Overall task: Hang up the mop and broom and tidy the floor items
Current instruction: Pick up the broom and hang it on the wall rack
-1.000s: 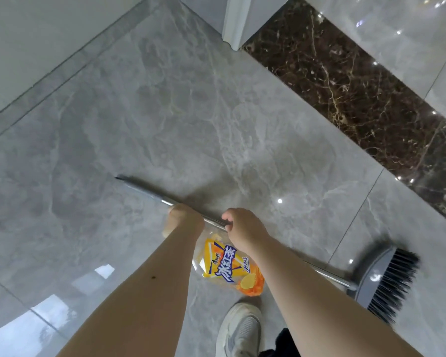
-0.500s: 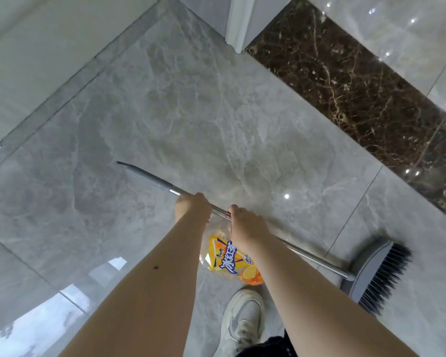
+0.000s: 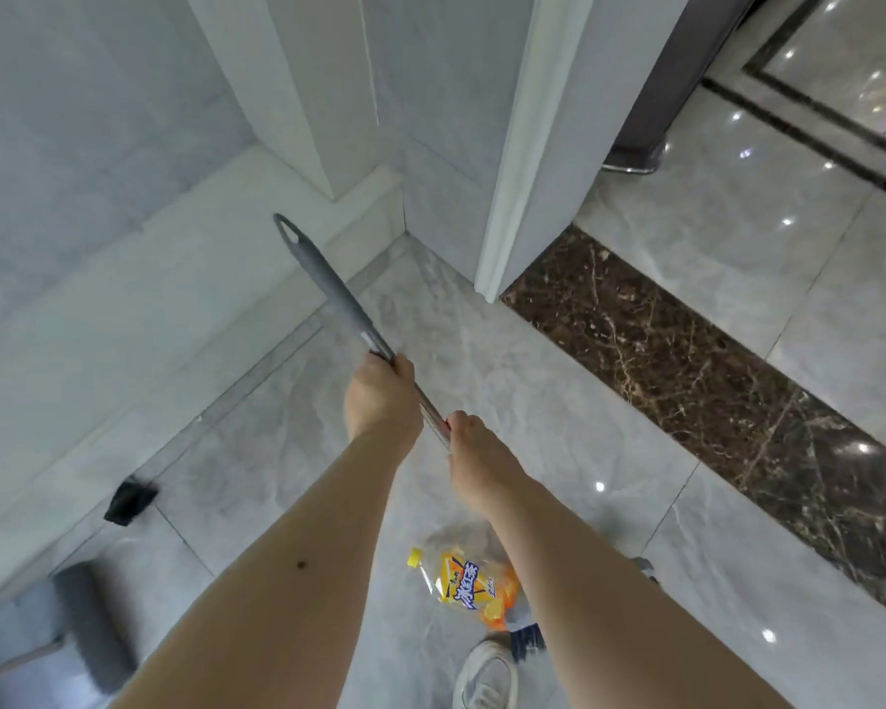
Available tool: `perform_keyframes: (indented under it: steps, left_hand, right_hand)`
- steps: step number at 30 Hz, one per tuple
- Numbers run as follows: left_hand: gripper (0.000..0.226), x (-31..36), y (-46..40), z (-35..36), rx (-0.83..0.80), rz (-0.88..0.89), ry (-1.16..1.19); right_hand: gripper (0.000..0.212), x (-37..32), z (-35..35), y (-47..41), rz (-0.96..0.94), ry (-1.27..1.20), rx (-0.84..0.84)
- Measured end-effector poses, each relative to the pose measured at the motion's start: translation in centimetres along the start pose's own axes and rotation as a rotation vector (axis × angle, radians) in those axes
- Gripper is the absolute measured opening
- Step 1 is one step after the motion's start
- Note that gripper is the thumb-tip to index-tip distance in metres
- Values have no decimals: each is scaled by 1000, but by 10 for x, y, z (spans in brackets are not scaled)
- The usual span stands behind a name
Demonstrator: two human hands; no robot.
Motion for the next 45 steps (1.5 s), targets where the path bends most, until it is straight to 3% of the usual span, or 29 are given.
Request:
perform_keyframes:
  steps: [12, 20, 27, 36, 45]
  left_hand:
    - [38, 200, -1, -162, 124, 243, 115]
    - [38, 285, -11, -280, 223, 386, 301]
    - [39, 347, -9, -401, 346, 527, 413]
    - [40, 430, 28, -562, 603, 718, 379]
    - [40, 517, 80, -681, 708, 843, 367]
  right_hand:
    - [22, -82, -225, 20, -147, -170, 208]
    - [7, -169, -350, 25, -301, -139, 333]
    - [10, -269, -440, 45, -397, -98, 402]
    - [14, -396, -561, 114, -526, -34, 476]
    - [20, -471, -677, 177, -600, 7, 602]
Point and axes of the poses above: each hand's wrist, its own y-axis away from the middle knuckle, its own z-axis out of the palm, x = y × z, the point moved 3 cm from there along -y, towards the middle knuckle, and after that the axes turned 14 degrees about y, right-handed, at the moved point
